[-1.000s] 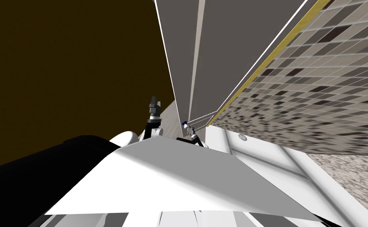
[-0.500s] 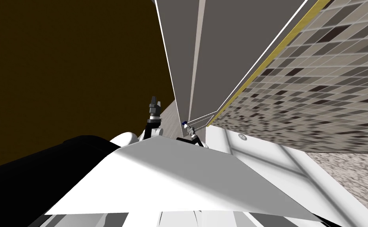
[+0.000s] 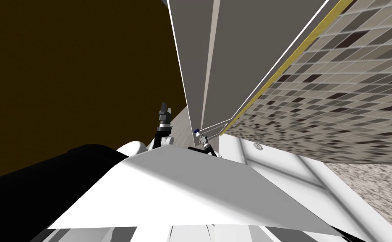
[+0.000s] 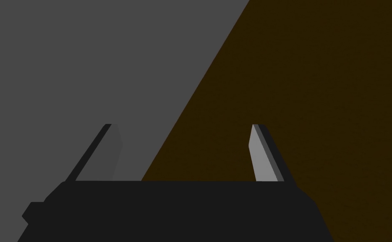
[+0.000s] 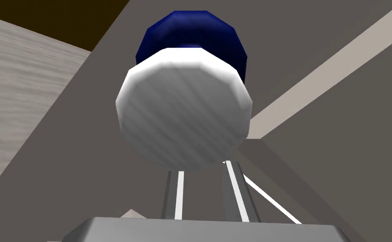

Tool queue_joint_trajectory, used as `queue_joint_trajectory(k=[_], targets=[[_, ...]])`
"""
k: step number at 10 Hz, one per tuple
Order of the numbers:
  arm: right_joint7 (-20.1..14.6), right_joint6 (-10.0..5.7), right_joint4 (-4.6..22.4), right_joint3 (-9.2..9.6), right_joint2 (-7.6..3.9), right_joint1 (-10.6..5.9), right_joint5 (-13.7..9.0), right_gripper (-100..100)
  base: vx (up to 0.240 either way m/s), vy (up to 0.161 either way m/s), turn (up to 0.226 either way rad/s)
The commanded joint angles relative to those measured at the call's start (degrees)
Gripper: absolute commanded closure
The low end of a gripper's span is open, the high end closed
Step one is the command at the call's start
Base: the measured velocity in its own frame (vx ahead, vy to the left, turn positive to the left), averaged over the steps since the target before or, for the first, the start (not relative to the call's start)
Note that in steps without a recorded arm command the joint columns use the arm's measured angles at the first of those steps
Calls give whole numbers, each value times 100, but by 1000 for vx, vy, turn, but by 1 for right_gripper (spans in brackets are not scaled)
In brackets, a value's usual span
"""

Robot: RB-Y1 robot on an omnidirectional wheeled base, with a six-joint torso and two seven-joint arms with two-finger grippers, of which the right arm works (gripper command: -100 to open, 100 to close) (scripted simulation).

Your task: Push the door open

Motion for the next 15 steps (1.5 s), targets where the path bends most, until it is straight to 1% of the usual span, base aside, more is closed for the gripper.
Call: queue_joint_trajectory(k=[1, 3, 4, 7, 8, 10, 11, 13, 15], targets=[[-217, -31, -119, 186, 31, 47, -188, -100, -29, -88, -24], [-546, -71, -269, 405, 37, 90, -511, -100, -85, -89, 26], [-546, -71, -269, 405, 37, 90, -511, -100, -65, -49, -2], [-1079, -139, -530, 786, 47, 165, -1061, -100, -52, -67, -5], [-1161, -139, -530, 786, 47, 165, -1100, -100, -38, -62, 3], [-1532, -183, -701, 1035, 55, 215, -1477, -100, -46, -61, -6], [-1563, -183, -701, 1035, 55, 215, -1487, -100, -46, -50, 3], [-1889, -220, -847, 1250, 61, 258, -1806, -100, -53, -69, -5], [-2097, -247, -953, 1404, 65, 288, -2013, -100, -44, -66, -1]])
